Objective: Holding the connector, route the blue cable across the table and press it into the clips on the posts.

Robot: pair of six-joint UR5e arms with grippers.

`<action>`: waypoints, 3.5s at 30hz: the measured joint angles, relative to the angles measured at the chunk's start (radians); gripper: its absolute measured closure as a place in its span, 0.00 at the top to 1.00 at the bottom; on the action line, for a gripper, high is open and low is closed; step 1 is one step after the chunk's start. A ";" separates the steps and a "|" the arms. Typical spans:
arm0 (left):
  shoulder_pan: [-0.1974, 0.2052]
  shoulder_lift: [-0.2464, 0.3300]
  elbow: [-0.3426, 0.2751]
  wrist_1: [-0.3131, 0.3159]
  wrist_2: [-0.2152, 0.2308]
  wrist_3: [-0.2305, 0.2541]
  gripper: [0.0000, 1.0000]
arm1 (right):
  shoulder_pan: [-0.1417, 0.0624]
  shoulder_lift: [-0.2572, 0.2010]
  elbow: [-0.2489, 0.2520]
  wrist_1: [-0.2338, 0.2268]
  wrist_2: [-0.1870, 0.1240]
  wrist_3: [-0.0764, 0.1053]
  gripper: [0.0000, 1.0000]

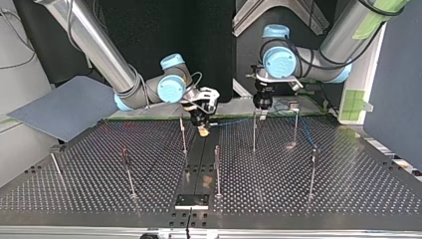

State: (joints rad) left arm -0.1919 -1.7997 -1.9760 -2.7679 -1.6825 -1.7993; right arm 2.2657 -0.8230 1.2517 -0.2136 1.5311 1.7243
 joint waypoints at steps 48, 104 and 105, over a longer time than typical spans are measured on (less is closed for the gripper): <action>-0.142 -0.279 0.251 0.075 -0.117 -0.098 1.00 | -0.024 0.000 0.000 -0.004 -0.005 0.002 0.00; -0.146 -0.123 0.285 -0.053 -0.213 -0.129 0.00 | -0.025 -0.220 -0.002 0.190 -0.012 0.003 0.00; -0.146 -0.115 0.285 -0.056 -0.213 -0.129 0.00 | -0.025 -0.232 -0.002 0.197 -0.012 0.004 0.00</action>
State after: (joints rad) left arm -0.3379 -1.9144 -1.6913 -2.8240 -1.8958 -1.9284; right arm 2.2408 -1.0548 1.2496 -0.0170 1.5194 1.7282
